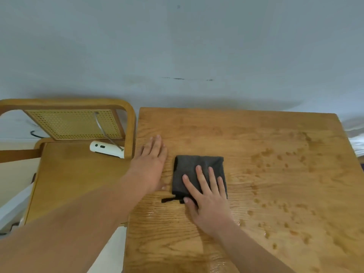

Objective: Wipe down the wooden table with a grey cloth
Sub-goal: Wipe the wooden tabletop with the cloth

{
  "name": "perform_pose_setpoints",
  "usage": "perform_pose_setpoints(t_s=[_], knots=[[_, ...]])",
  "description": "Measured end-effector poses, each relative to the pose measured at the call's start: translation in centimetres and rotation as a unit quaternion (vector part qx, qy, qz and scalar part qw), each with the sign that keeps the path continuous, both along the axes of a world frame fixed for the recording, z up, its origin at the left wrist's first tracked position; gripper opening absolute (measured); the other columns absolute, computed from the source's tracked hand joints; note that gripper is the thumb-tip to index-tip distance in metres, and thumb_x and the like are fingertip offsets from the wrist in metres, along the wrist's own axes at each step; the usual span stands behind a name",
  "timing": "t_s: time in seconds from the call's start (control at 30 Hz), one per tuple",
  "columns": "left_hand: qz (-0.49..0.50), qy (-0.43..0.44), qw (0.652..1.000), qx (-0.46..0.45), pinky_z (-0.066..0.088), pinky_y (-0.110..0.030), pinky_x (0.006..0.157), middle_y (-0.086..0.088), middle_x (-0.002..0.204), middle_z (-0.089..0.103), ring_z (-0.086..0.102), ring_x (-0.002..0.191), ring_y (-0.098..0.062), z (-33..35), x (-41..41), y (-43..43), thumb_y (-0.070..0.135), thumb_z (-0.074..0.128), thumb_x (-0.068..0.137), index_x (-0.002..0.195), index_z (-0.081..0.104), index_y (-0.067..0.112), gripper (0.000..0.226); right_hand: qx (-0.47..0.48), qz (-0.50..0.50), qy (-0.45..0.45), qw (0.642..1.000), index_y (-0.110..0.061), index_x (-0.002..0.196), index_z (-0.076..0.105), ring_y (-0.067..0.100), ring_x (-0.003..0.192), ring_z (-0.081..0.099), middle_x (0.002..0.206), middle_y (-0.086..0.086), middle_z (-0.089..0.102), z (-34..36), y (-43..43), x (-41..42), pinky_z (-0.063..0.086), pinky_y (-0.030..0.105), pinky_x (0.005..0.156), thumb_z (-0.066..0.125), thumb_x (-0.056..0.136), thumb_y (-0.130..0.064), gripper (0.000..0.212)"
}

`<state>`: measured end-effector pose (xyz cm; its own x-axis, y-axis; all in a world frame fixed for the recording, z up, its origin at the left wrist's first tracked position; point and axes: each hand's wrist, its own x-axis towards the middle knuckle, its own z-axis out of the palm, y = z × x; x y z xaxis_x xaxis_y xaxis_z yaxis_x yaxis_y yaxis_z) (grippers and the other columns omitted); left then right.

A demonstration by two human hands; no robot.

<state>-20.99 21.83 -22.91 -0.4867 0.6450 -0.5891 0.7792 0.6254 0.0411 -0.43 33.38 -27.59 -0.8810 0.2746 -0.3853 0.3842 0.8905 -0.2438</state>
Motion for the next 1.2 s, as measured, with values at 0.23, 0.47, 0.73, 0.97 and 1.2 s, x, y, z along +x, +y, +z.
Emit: perform_pose_setpoints(t_s=[0.23, 0.47, 0.73, 0.97, 1.2], knots=[[0.018, -0.083, 0.993, 0.088, 0.01, -0.043, 0.13, -0.007, 0.17, -0.025, -0.017, 0.158, -0.023, -0.3, 5.7, -3.6, 0.035, 0.066, 0.098, 0.165, 0.006, 0.015, 0.092, -0.015, -0.112, -0.08, 0.99, -0.055, 0.159, -0.002, 0.026, 0.155, -0.027, 0.168, -0.009, -0.027, 1.0, 4.7, -3.6, -0.008, 0.053, 0.127, 0.023, 0.106, -0.063, 0.06], [0.027, -0.098, 0.988, 0.116, 0.021, -0.045, 0.127, -0.003, 0.173, -0.007, -0.003, 0.159, -0.024, -0.3, 9.4, -5.9, 0.038, 0.066, 0.097, 0.163, 0.015, 0.017, 0.086, 0.005, -0.136, -0.019, 0.99, -0.052, 0.16, -0.001, 0.03, 0.155, -0.026, 0.169, -0.005, -0.024, 0.1, -4.0, 1.0, -0.008, 0.054, 0.127, 0.019, 0.105, -0.062, 0.06], [0.055, -0.137, 0.977, 0.153, 0.016, -0.04, 0.128, -0.007, 0.172, -0.003, 0.001, 0.157, -0.028, -0.4, 14.1, -7.9, 0.033, 0.066, 0.096, 0.162, 0.021, 0.017, 0.081, -0.042, -0.049, -0.115, 0.991, -0.058, 0.158, 0.001, 0.017, 0.15, -0.033, 0.163, -0.017, -0.03, 2.2, -1.0, 6.8, -0.011, 0.046, 0.127, 0.023, 0.105, -0.063, 0.057], [0.078, -0.1, 0.98, 0.151, 0.02, -0.03, 0.124, -0.005, 0.169, 0.008, 0.011, 0.153, -0.023, -0.4, 17.9, -9.3, 0.021, 0.059, 0.097, 0.161, 0.024, 0.014, 0.073, -0.009, -0.133, -0.058, 0.989, -0.049, 0.162, -0.002, 0.032, 0.155, -0.028, 0.17, -0.002, -0.025, 0.9, -2.9, 3.3, -0.013, 0.052, 0.126, 0.025, 0.109, -0.052, 0.06], [0.209, -0.075, 0.955, 0.198, 0.04, -0.036, 0.114, -0.001, 0.151, 0.039, 0.04, 0.136, -0.025, 0.8, 22.5, -9.7, 0.017, 0.061, 0.088, 0.134, 0.057, 0.02, 0.046, -0.036, 0.019, -0.016, 0.999, -0.048, 0.162, 0.014, 0.031, 0.156, -0.021, 0.172, -0.003, -0.01, 0.2, -7.3, 15.0, -0.007, 0.053, 0.127, 0.028, 0.103, -0.053, 0.061]])
